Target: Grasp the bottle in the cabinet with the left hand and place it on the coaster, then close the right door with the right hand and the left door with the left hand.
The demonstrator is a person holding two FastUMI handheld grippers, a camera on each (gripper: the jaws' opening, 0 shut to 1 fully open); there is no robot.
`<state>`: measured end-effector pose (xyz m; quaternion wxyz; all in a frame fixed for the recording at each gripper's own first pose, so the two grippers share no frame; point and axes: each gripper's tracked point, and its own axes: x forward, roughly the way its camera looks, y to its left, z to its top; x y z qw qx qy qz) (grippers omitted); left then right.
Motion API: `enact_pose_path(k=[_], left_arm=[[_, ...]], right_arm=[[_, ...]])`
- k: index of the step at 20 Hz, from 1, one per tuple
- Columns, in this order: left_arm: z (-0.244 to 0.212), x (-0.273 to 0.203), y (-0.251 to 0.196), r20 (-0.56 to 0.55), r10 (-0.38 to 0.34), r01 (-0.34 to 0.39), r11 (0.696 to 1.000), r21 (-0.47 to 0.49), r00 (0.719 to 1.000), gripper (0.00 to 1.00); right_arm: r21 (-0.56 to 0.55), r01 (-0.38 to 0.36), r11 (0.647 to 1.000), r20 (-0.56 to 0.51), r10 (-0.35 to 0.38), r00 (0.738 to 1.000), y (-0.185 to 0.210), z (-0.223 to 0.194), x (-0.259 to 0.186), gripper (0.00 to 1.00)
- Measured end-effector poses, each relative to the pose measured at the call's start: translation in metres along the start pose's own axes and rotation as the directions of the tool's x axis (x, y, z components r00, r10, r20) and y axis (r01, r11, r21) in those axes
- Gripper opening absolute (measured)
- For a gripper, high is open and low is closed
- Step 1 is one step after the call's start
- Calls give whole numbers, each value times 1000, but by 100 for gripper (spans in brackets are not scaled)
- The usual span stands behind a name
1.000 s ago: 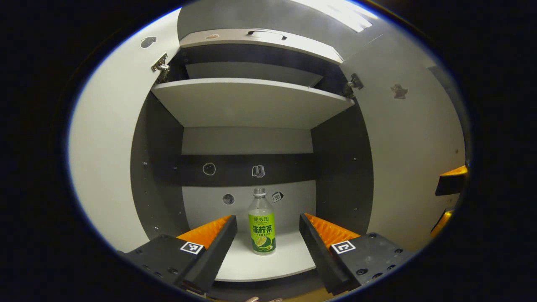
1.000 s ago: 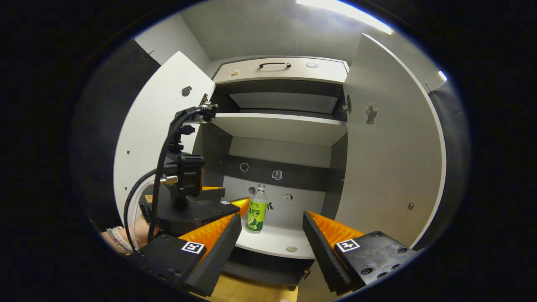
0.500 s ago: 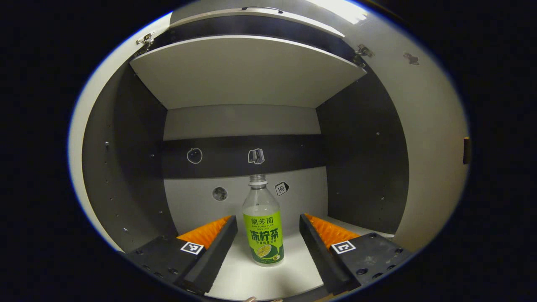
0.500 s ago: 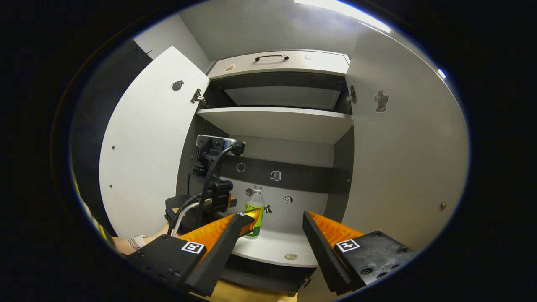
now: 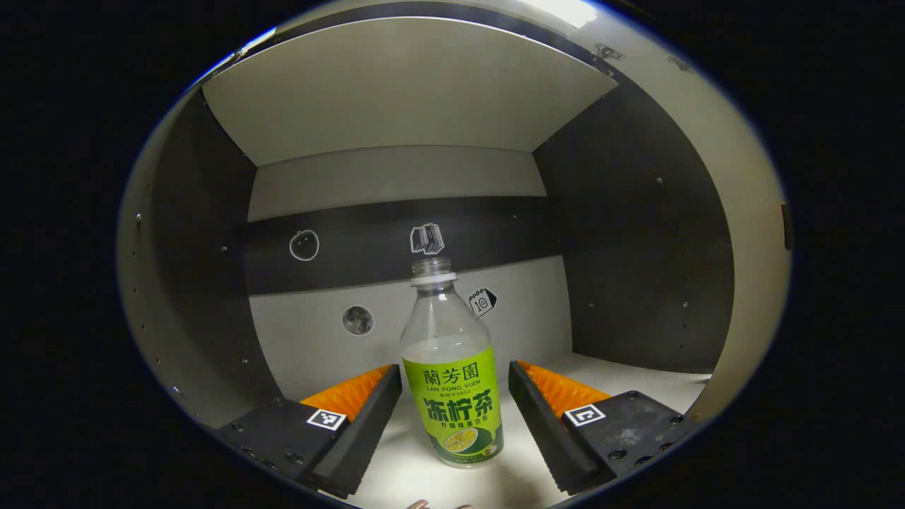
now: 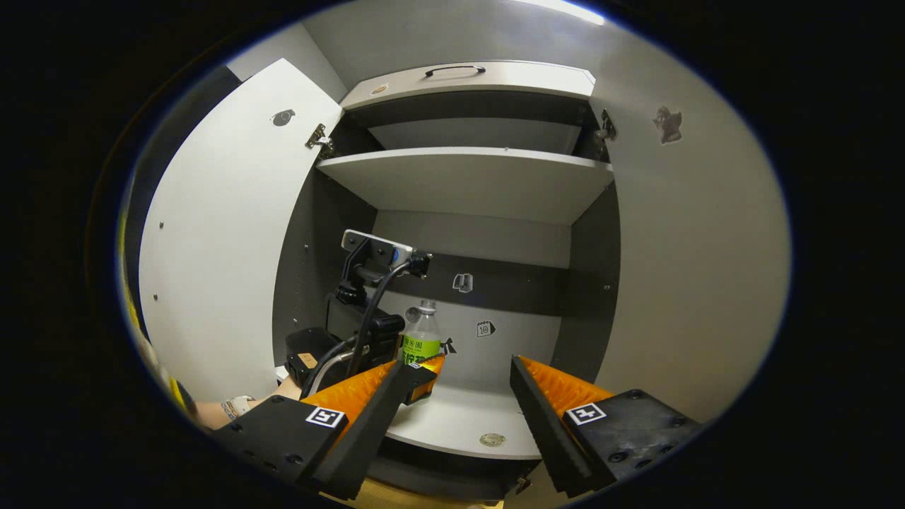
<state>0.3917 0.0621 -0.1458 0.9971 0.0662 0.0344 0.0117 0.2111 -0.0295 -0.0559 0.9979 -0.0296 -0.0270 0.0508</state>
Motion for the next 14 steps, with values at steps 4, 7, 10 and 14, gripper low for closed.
enact_pose_path(k=[4, 7, 10, 14], left_arm=[[9, 7, -6, 39, -30, 29, 998, 47, 999, 98], [10, 7, -17, 41, -57, 56, 998, 24, 998, 80], [21, -6, -23, 54, -66, 68, 998, -20, 996, 78], [51, -45, -24, 78, -55, 58, 998, -40, 995, 80]], right_arm=[[6, 3, 1000, -14, -3, 1000, -5, -11, 12, 97], [15, 12, 1000, -29, -11, 1000, -10, -15, 13, 98], [9, 10, 1000, -5, -10, 1000, -9, -5, 3, 97], [25, 2, 1000, 45, -3, 999, -4, 20, -22, 97]])
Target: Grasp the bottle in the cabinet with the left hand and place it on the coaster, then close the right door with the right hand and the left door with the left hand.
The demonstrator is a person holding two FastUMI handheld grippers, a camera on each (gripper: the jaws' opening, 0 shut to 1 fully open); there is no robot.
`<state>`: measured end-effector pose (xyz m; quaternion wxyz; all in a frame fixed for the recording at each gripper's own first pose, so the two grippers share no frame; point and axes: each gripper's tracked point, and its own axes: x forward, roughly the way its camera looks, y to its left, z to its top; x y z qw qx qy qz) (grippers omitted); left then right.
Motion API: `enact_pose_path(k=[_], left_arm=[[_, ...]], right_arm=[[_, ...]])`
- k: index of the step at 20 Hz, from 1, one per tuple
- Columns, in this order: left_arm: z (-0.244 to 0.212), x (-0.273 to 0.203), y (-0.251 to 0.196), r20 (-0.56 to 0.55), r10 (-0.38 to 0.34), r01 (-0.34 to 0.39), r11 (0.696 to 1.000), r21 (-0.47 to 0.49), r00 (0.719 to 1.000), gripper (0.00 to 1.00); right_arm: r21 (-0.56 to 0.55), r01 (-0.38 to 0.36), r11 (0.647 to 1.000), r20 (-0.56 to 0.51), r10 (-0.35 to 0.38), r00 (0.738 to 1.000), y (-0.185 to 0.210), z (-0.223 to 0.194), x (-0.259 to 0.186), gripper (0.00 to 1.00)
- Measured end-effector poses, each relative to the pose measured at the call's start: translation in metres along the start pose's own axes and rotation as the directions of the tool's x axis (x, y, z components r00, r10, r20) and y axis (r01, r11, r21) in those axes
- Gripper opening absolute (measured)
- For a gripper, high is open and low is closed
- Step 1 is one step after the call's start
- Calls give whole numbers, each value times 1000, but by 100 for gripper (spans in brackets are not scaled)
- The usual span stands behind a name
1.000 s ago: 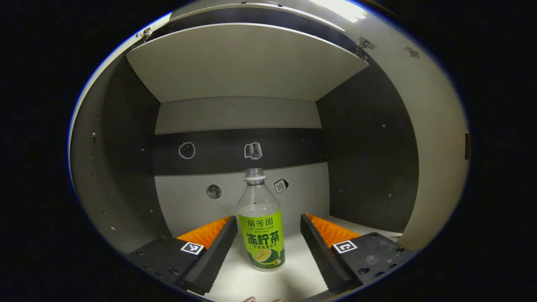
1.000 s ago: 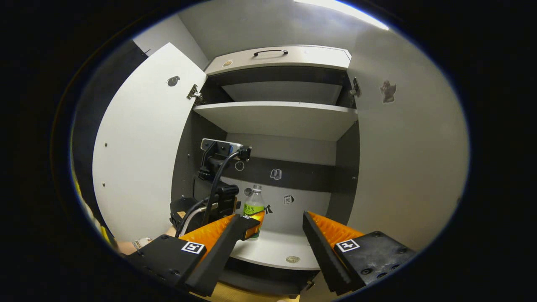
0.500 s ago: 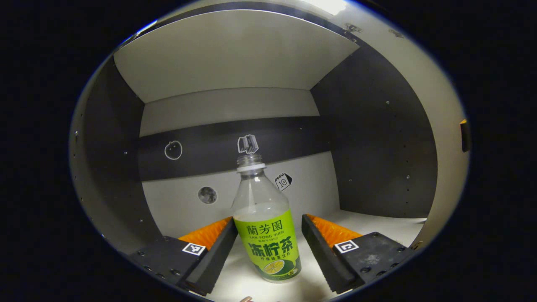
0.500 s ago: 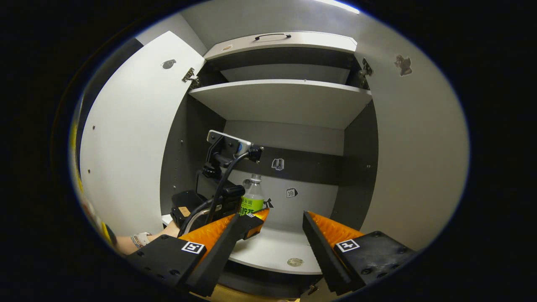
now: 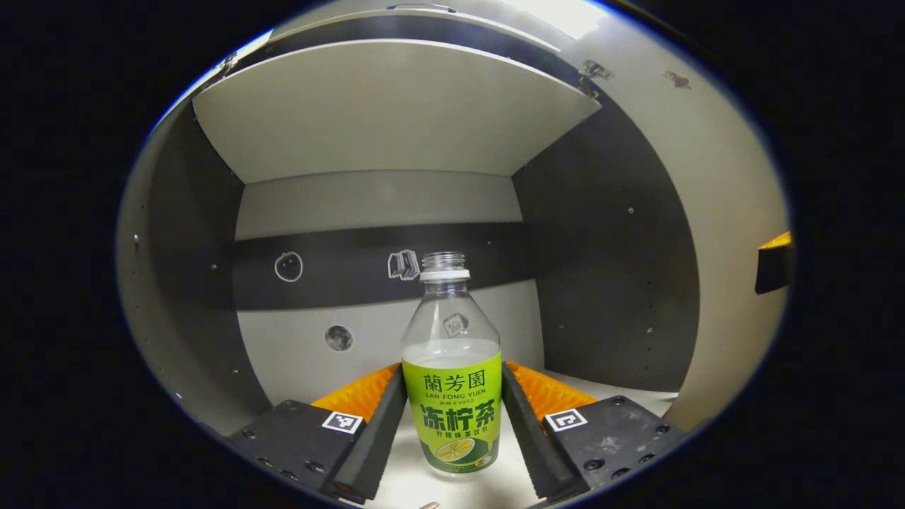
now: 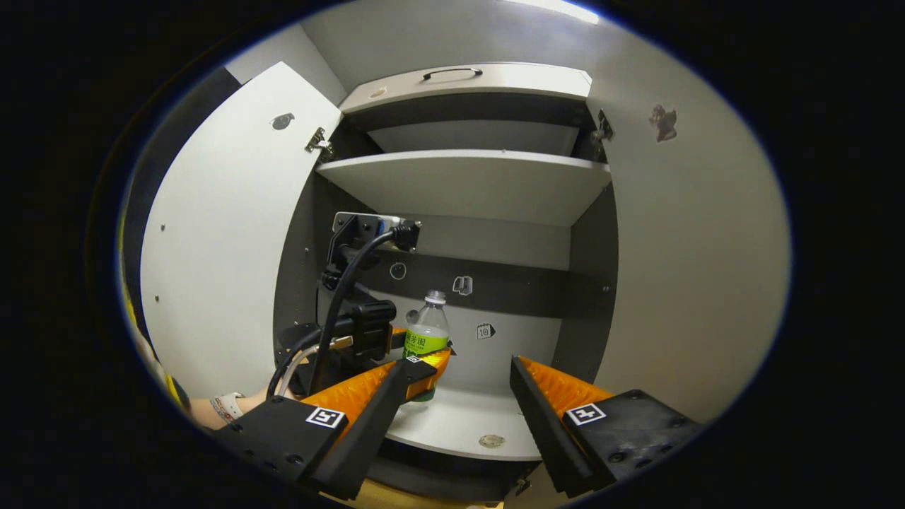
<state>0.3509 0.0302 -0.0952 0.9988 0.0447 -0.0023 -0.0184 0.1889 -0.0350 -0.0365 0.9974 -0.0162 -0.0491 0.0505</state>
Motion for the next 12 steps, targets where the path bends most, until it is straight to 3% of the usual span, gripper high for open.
enact_pose_path(k=[4, 7, 12], left_arm=[[28, -51, 3, 28, 27, -26, 998, -58, 999, 78], [33, -89, 6, 20, 57, -57, 998, -22, 998, 80], [31, -152, -11, 2, 20, -20, 999, -46, 1000, 80]], right_arm=[[5, -6, 1000, 32, 6, 999, 6, 25, -33, 97], [-28, -3, 1000, 47, 5, 999, 12, 39, -57, 97], [-51, 11, 999, 36, -10, 999, 26, 47, -92, 97]])
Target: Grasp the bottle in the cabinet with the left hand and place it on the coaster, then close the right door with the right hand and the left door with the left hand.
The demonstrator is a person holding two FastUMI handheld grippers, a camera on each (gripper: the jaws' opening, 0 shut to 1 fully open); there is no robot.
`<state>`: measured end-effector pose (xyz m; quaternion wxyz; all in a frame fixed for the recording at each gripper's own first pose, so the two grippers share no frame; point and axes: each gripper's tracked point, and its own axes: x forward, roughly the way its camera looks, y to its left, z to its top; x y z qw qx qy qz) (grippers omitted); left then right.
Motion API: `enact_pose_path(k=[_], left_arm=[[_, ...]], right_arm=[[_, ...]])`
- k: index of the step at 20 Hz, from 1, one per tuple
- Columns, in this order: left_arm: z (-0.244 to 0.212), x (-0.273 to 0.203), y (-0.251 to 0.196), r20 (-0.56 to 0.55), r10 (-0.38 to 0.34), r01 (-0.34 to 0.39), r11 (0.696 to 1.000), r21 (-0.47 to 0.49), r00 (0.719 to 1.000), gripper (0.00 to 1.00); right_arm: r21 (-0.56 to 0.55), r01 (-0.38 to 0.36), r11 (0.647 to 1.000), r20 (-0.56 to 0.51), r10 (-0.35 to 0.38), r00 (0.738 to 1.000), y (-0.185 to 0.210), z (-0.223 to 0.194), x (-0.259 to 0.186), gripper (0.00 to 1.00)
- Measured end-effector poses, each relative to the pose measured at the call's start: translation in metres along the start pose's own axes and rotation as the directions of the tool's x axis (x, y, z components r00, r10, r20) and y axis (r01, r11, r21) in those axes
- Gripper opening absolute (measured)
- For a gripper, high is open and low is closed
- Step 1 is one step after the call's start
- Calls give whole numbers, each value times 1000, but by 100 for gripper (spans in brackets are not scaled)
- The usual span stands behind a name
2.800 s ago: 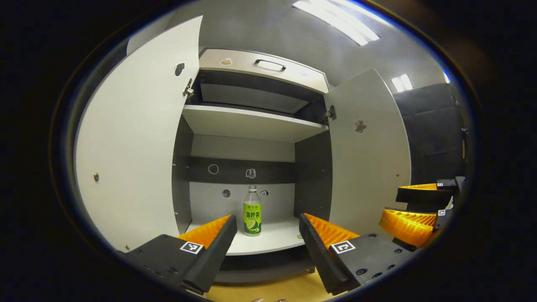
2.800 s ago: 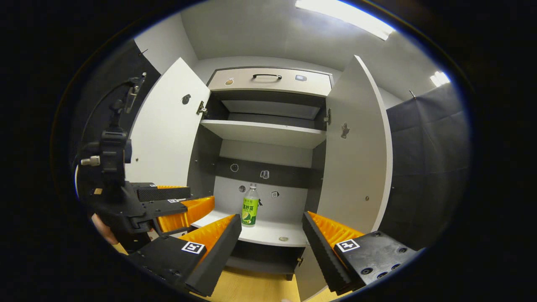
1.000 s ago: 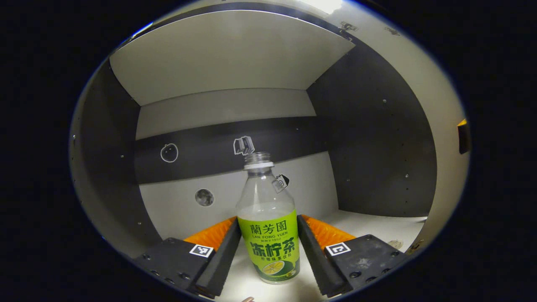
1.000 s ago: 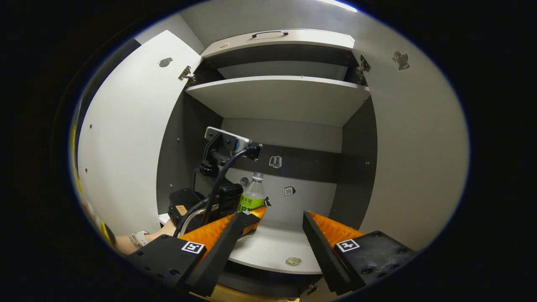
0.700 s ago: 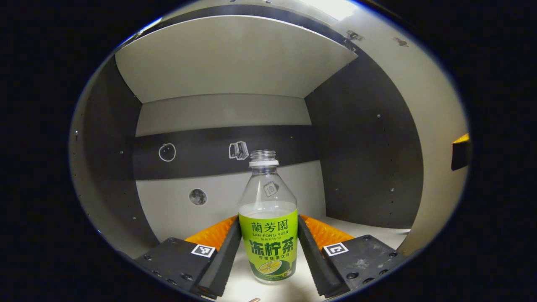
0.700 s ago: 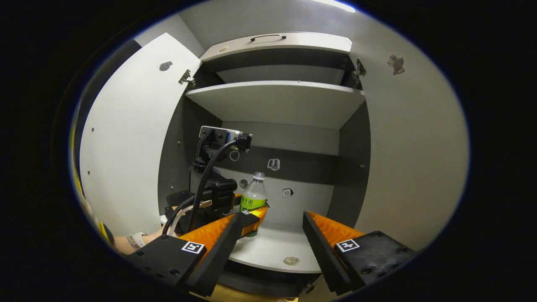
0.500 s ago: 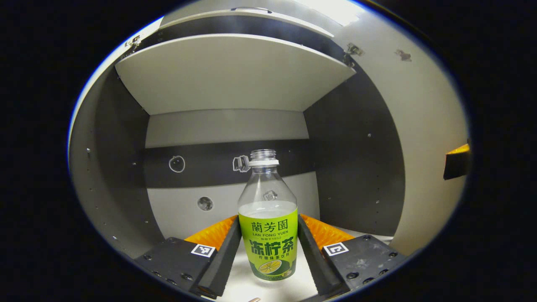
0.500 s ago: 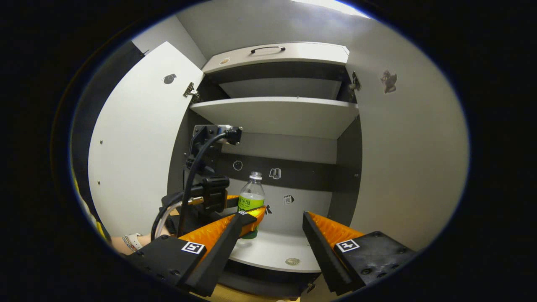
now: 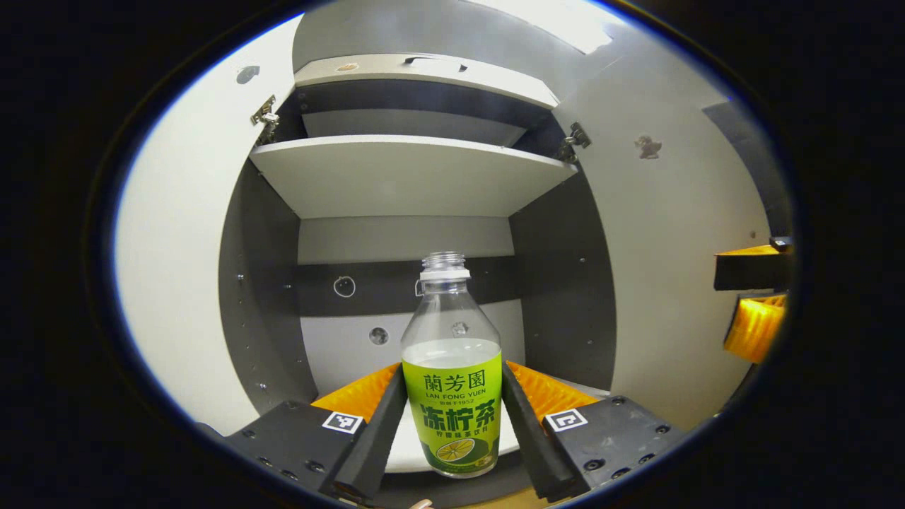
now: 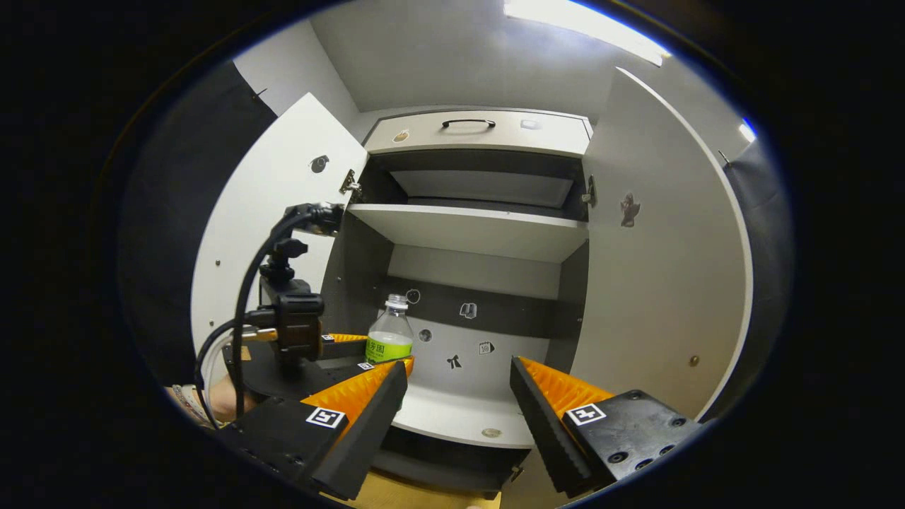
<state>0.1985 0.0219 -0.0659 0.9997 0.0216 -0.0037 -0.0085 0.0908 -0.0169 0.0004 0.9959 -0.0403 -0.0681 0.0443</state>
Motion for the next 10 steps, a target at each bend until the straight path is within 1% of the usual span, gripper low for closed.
enact_pose_path(k=[1, 3, 5, 8, 10], left_arm=[[-3, -12, -3, -5, -12, 12, 1000, -4, 1000, 79], [-8, -37, -16, -3, -64, 64, 998, -21, 998, 79], [-16, -63, -28, -3, -109, 109, 992, -58, 994, 79], [-36, -107, -49, -15, -178, 175, 977, -119, 984, 79], [-57, -133, -62, -21, -225, 219, 963, -157, 974, 79]], right_arm=[[-6, 10, 1000, -6, -10, 1000, 1, 1, -8, 97], [-19, 25, 1000, -11, -25, 1000, 3, 3, -21, 97], [-35, 42, 998, -27, -43, 999, 4, 4, -34, 97], [-52, 69, 996, -62, -72, 996, 8, 2, -51, 97], [-83, 109, 991, -82, -116, 990, 3, -5, -62, 97]])
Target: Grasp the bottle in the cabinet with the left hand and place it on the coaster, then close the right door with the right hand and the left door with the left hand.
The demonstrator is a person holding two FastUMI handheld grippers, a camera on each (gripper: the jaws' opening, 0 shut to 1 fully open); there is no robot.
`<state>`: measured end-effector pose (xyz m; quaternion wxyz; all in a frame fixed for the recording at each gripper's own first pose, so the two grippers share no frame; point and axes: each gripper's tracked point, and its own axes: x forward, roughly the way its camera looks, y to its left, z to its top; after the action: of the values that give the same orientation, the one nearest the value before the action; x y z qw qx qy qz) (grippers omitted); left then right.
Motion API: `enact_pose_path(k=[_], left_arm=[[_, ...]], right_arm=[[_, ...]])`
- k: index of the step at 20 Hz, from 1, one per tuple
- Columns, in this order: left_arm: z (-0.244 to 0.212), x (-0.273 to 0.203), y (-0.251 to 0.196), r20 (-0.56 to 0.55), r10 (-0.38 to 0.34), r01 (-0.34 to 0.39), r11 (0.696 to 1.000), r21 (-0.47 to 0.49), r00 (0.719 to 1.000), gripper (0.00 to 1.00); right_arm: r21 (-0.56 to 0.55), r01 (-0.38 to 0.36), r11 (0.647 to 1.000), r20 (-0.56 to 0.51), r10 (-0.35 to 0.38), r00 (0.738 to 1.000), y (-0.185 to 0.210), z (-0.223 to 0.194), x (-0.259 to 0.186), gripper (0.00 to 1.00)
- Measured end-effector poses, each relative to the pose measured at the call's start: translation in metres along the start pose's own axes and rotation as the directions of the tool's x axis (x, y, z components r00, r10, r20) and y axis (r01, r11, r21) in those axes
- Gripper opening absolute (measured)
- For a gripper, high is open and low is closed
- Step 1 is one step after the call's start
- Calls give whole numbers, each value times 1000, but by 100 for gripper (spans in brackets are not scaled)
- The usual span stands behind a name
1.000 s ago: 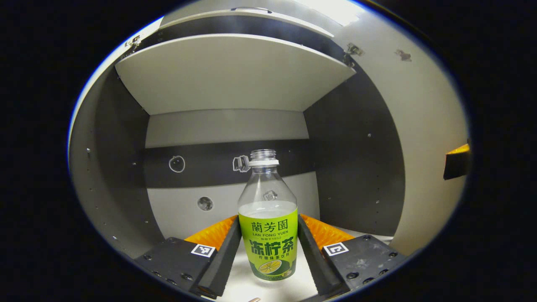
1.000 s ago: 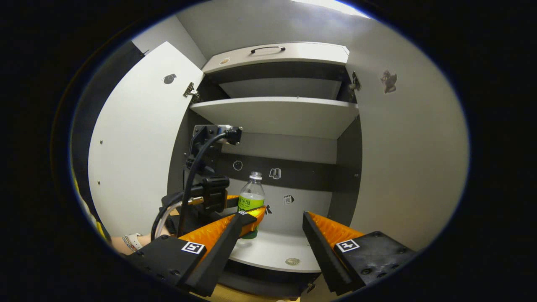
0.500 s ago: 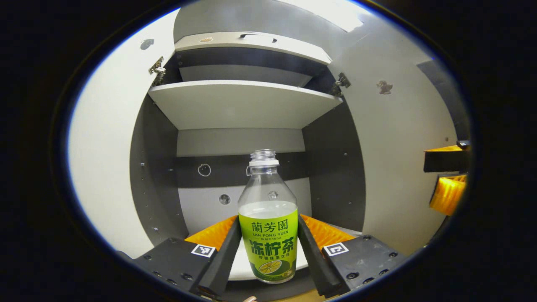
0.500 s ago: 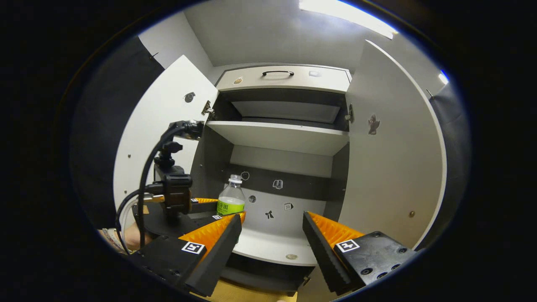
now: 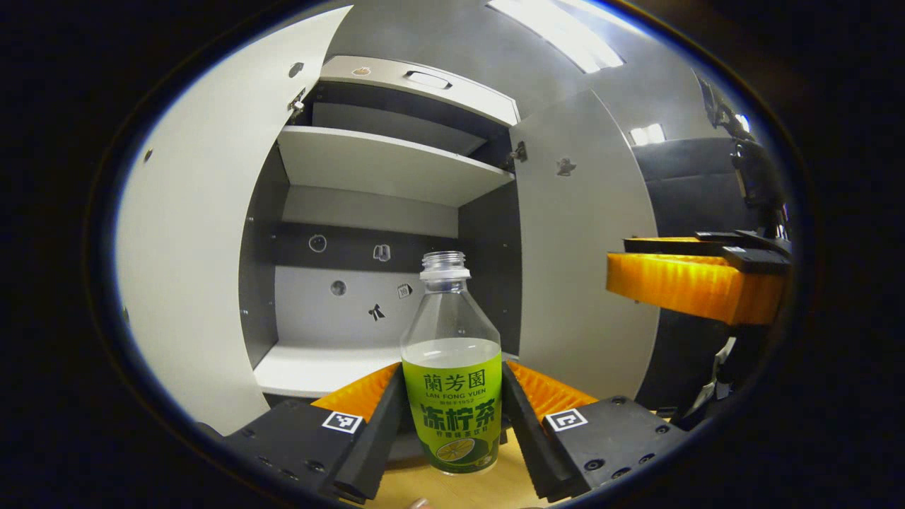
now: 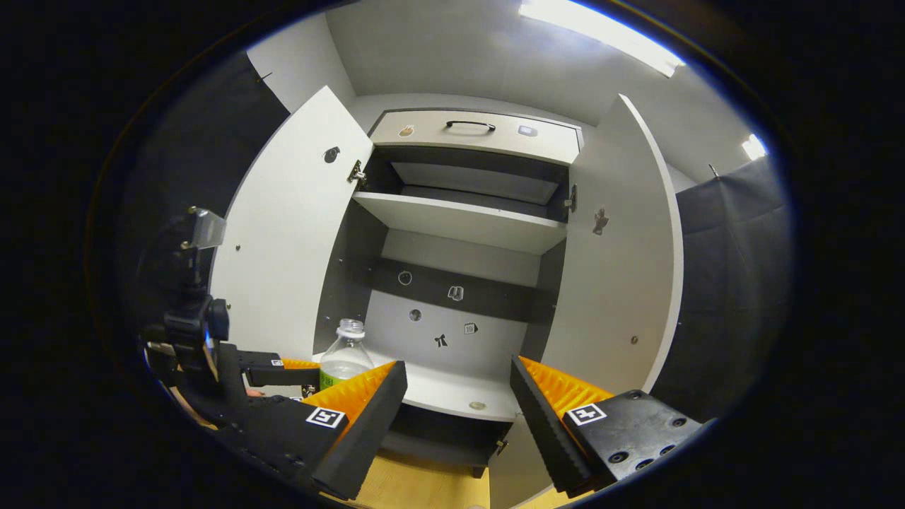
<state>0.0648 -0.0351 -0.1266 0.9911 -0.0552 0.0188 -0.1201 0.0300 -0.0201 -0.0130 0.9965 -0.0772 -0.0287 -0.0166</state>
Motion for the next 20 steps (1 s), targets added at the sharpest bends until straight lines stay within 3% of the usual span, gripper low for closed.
enact_pose_path(k=[2, 5, 11, 14, 20], left_arm=[[-30, -17, -18, -19, -53, 52, 998, -44, 998, 79], [-79, -36, -35, -55, -90, 84, 991, -100, 994, 80], [-159, -40, -68, -116, -122, 117, 992, -52, 986, 79], [-179, -41, -76, -83, -98, 96, 995, -23, 992, 80], [-233, -60, -84, -147, -29, 30, 1000, 3, 989, 79]], right_arm=[[-43, 56, 997, 11, -56, 998, -8, -2, -9, 97], [-85, 77, 993, 44, -73, 996, -8, -3, -14, 97], [-67, 70, 995, 61, -66, 996, -9, -26, -1, 97], [-65, 55, 996, 30, -53, 998, -13, -48, 4, 97], [-73, -1, 997, -11, 0, 1000, -9, -82, 10, 98]])
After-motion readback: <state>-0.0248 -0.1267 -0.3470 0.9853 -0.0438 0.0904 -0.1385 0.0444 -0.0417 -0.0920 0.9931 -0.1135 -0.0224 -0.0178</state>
